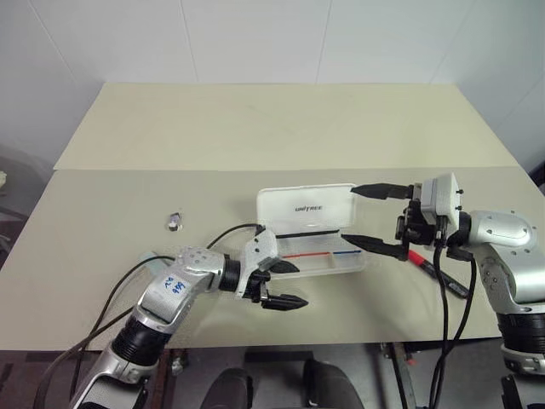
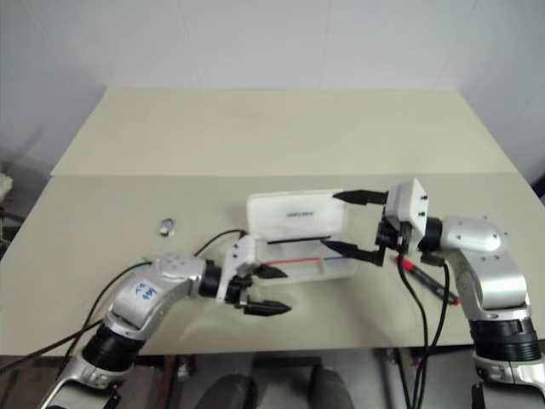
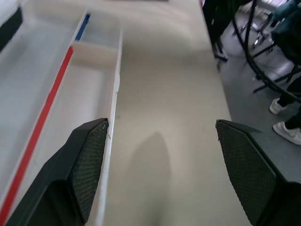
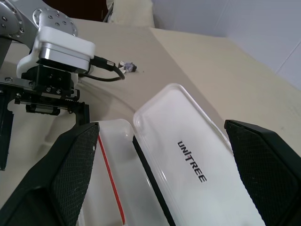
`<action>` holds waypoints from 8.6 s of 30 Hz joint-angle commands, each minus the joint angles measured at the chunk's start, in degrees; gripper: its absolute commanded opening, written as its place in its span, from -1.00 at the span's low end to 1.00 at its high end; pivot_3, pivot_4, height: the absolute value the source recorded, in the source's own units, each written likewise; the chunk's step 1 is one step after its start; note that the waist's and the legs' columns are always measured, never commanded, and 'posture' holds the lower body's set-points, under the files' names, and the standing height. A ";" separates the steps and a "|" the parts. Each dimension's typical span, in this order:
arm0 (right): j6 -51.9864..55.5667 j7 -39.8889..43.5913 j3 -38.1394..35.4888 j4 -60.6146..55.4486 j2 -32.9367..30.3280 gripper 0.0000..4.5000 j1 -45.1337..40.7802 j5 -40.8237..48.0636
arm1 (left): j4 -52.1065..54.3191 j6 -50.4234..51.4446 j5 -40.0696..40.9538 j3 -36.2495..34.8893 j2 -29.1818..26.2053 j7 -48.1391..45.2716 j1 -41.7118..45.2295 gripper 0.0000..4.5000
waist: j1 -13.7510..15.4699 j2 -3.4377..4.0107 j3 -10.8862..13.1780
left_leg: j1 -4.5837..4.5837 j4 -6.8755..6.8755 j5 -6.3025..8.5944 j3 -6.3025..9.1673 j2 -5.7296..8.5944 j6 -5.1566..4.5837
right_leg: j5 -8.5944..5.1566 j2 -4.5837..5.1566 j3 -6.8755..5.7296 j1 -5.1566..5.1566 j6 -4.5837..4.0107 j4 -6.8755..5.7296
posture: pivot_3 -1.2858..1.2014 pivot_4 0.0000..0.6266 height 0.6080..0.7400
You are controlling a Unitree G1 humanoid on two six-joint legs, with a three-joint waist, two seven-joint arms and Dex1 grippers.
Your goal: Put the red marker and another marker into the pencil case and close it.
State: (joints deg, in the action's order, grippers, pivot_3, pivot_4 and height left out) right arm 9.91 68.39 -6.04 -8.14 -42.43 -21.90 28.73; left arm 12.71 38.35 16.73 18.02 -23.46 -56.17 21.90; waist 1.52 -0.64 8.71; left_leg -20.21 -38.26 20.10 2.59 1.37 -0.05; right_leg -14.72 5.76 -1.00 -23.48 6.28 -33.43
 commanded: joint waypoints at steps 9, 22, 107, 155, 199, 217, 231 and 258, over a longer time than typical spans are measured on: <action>3.35 -0.46 -5.23 -4.86 -4.20 1.00 3.65 3.33 | -6.74 -19.39 1.01 -3.02 6.25 -1.02 2.98 0.74 | -0.01 0.00 0.00 | -0.01 0.00 0.00 -0.04 0.03 0.00 | 0.00 0.02 -0.04 -0.01 0.01 0.03 | 0.03 -0.52 1.00; 8.56 -0.38 -13.17 -3.52 -11.81 1.00 13.27 2.80 | 1.20 -20.93 10.94 -10.33 4.33 -4.19 1.02 0.74 | 0.07 0.00 0.00 | -0.01 0.01 0.04 -0.07 0.03 -0.07 | 0.00 0.05 -0.02 -0.01 0.01 0.04 | 0.03 -0.52 1.00; -27.10 16.45 20.19 38.17 12.88 -0.73 -24.15 -19.20 | 10.91 -18.41 17.41 -29.34 -23.12 -2.93 -15.49 1.00 | -1.76 0.42 0.67 | 0.12 -0.45 0.96 -1.05 -0.20 -0.20 | 0.32 0.81 -3.08 -0.04 0.01 0.33 | 0.03 -0.52 1.00; 7.82 17.56 4.25 27.74 5.13 0.98 -31.78 4.21 | 41.83 -2.06 -3.71 -27.00 27.02 69.80 -41.96 1.00 | -0.11 0.29 0.59 | 0.08 -0.77 1.14 -1.08 -0.37 -0.11 | 0.36 0.88 -2.64 0.12 0.02 0.53 | 0.03 -0.52 1.00; 7.76 16.96 2.79 24.97 6.29 1.00 -32.56 4.58 | 34.06 10.40 1.79 -33.50 28.51 79.59 -34.48 -0.28 | -0.28 0.37 0.54 | 0.16 -0.77 1.19 -1.36 -0.46 -0.17 | 0.34 0.81 -2.73 0.04 0.00 0.60 | 0.03 -0.52 1.00; 0.63 14.23 -2.64 20.41 1.69 1.00 -19.79 2.56 | 33.12 -15.38 1.66 -32.31 9.90 50.65 -28.83 -0.28 | 0.18 0.35 0.53 | 0.07 -0.79 1.25 -1.41 -0.31 -0.17 | 0.38 0.91 -2.87 0.00 -0.07 0.61 | 0.03 -0.52 1.00; -4.49 17.81 -5.36 11.60 -7.14 1.00 0.50 1.61 | 12.03 -19.97 7.47 -19.23 -4.98 17.77 -7.21 -0.28 | -0.15 0.47 0.60 | 0.88 -0.75 1.27 -1.67 -0.50 -0.23 | 0.42 0.85 -3.30 0.81 0.00 0.85 | 0.03 -0.52 1.00; -4.33 20.06 0.93 18.00 -3.04 1.00 -9.53 1.91 | 29.96 -11.68 -4.13 -25.94 11.43 51.21 -26.51 0.72 | 0.08 0.56 0.67 | 0.95 -0.75 1.35 -1.71 -0.85 -0.09 | 0.59 0.77 -3.37 0.92 0.31 1.20 | 0.03 -0.52 1.00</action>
State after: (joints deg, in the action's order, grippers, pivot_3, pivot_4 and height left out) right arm 6.40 86.33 -4.79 9.67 -45.55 -30.15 30.56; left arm 38.86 26.20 14.42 -6.85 -12.72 -7.75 -4.34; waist 1.60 -0.08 9.37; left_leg -19.26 -39.02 21.45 0.90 0.52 -0.14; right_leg -14.13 6.53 -4.38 -22.53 6.59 -32.21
